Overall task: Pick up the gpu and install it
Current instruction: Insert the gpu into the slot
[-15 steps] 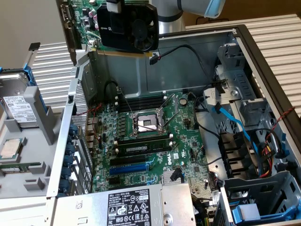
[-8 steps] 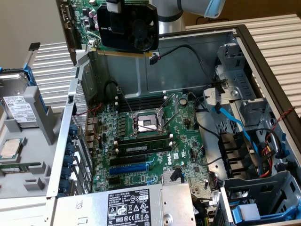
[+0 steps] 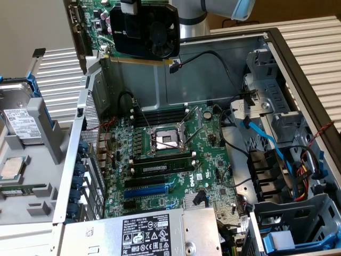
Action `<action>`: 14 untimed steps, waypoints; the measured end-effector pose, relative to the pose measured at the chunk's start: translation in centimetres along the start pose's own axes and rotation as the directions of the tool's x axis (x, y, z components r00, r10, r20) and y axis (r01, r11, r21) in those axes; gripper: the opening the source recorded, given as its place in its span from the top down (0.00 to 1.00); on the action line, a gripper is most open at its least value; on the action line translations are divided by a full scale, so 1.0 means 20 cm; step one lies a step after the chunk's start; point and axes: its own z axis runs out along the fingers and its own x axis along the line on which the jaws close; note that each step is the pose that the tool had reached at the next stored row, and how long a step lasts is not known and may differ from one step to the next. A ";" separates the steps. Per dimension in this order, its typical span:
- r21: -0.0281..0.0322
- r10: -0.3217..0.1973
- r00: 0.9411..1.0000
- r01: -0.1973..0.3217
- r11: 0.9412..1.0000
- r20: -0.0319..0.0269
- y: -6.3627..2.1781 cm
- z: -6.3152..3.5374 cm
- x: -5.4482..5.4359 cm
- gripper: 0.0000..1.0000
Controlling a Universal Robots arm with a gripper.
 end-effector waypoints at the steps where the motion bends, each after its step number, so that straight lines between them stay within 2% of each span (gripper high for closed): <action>1: 0.001 -0.009 1.000 0.009 1.000 0.000 -0.005 0.000 0.00 0.73; 5: 0.006 -0.071 0.997 0.071 0.997 -0.001 -0.011 0.001 0.00 0.73; 9: 0.012 -0.135 0.991 0.135 0.991 -0.003 -0.015 0.003 -0.01 0.73; 14: 0.016 -0.175 0.985 0.175 0.984 -0.004 -0.033 0.010 -0.01 0.73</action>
